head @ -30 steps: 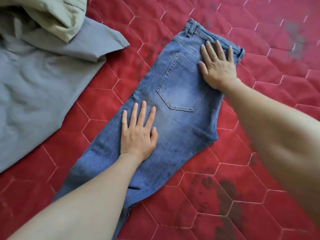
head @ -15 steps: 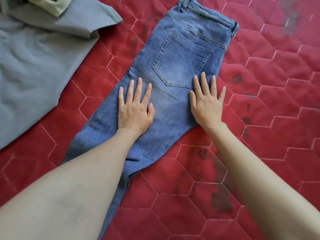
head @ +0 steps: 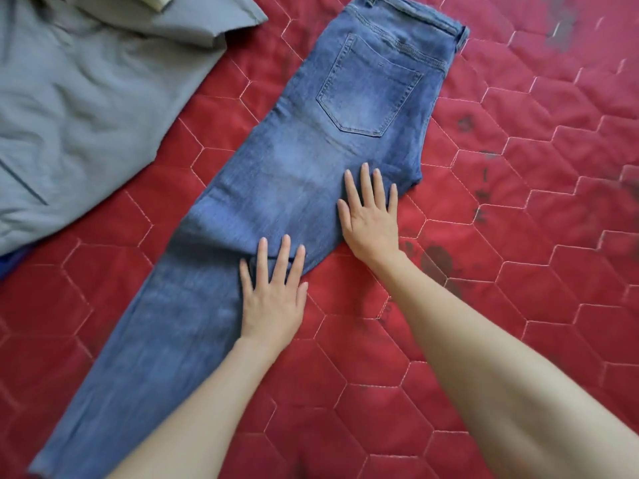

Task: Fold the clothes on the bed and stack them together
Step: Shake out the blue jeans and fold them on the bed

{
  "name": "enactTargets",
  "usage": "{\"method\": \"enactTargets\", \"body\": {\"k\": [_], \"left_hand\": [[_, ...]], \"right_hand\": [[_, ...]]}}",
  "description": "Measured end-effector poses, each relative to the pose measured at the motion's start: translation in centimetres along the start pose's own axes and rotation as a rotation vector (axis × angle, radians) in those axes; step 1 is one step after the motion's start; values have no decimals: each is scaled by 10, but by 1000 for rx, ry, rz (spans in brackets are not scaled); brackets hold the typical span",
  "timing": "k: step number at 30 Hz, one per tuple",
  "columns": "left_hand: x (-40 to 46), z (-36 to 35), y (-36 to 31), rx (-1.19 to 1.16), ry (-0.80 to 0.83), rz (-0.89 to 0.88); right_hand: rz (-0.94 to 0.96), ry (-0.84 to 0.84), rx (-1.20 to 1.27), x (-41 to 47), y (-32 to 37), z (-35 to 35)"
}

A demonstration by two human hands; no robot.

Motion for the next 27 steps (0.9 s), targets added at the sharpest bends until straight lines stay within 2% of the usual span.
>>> {"method": "enactTargets", "body": {"k": [2,7,10,15,18,23,27], "left_hand": [[0,3,-2,-29,23,14],[-2,19,19,-93,212,-57],[-38,27,51,-48,221,-68],[-124,-2,143,91,405,-12],[-159,-9,185,131,321,-105],[-171,-2,221,100,138,-307],[-182,-3,242,-13,122,-254]], "right_hand": [[0,31,7,3,1,1],[-39,148,89,-20,20,8],[-73,145,199,-85,54,-4],[-91,213,321,-202,118,-41],[-168,188,408,-250,161,-58],[-330,91,504,-293,242,-75],[-505,-4,536,-316,291,-79]]}}
Point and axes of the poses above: each hand's wrist, its own x-axis towards the middle knuckle, its own z-axis out of the back of the hand, y = z × x, the point moved 2 cm from there along x, towards the middle knuckle, and after that the axes turned 6 degrees about y, right-handed, at the moved point
